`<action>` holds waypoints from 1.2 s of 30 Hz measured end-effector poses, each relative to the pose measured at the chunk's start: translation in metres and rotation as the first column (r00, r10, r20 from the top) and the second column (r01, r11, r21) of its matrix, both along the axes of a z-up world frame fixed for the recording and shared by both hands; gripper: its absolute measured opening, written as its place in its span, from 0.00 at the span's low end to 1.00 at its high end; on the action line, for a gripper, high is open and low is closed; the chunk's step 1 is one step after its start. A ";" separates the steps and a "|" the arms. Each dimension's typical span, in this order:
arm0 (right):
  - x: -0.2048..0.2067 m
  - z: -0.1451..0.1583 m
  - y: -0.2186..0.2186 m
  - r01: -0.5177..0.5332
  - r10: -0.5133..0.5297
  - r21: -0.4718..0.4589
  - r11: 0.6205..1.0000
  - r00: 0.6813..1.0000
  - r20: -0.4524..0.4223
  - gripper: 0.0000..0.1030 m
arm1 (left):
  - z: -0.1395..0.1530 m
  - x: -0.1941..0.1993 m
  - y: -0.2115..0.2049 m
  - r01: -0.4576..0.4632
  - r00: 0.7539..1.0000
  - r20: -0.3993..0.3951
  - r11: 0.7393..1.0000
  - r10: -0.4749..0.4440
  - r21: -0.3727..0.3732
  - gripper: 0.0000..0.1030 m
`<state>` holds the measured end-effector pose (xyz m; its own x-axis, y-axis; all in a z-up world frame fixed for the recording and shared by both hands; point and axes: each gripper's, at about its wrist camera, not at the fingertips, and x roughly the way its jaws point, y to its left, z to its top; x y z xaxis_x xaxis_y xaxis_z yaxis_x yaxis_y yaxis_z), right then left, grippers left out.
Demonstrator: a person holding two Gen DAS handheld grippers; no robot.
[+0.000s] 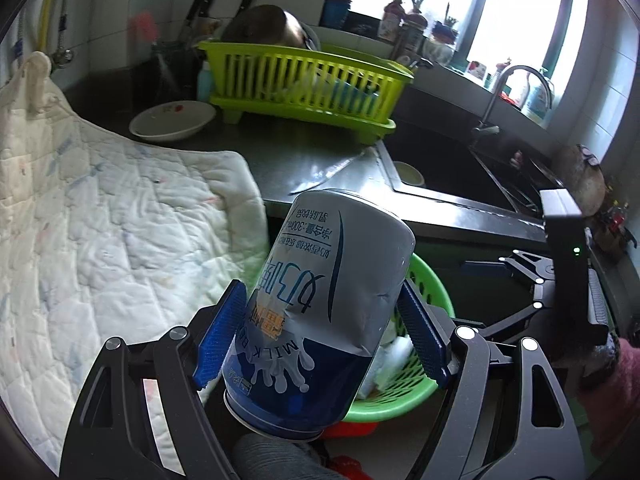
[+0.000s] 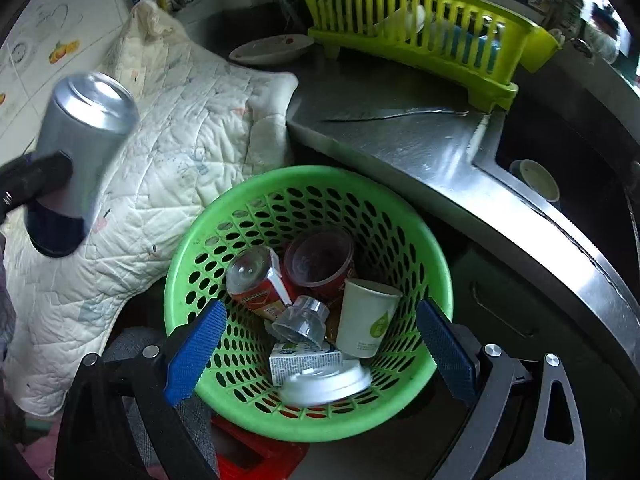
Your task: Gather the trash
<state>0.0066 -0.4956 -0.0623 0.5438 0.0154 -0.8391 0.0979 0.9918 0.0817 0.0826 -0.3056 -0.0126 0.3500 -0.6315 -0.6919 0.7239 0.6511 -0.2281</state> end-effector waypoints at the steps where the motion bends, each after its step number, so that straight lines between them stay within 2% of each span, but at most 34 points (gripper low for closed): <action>1: -0.003 0.002 -0.001 0.003 -0.003 0.005 1.000 1.000 0.008 0.90 | -0.003 -0.001 -0.005 0.007 1.000 -0.006 1.000 -0.007 0.002 0.74; 13: -0.040 0.015 -0.004 0.061 -0.056 -0.043 0.997 0.994 0.094 0.90 | -0.031 -0.008 -0.042 0.059 0.995 -0.084 0.998 -0.058 0.007 0.75; 24: -0.058 0.013 0.008 0.071 -0.067 -0.024 0.997 0.989 0.129 0.92 | -0.032 -0.017 -0.037 0.075 0.994 -0.074 0.997 -0.077 -0.029 0.83; 31: -0.058 0.021 0.023 0.071 -0.071 0.007 0.997 0.983 0.168 0.92 | -0.017 -0.015 -0.002 -0.007 1.000 -0.008 1.000 0.007 -0.022 0.87; 36: -0.051 0.028 0.040 0.056 -0.059 0.025 0.998 0.981 0.186 0.92 | -0.001 -0.007 0.039 -0.106 0.993 0.039 0.994 0.107 -0.023 0.90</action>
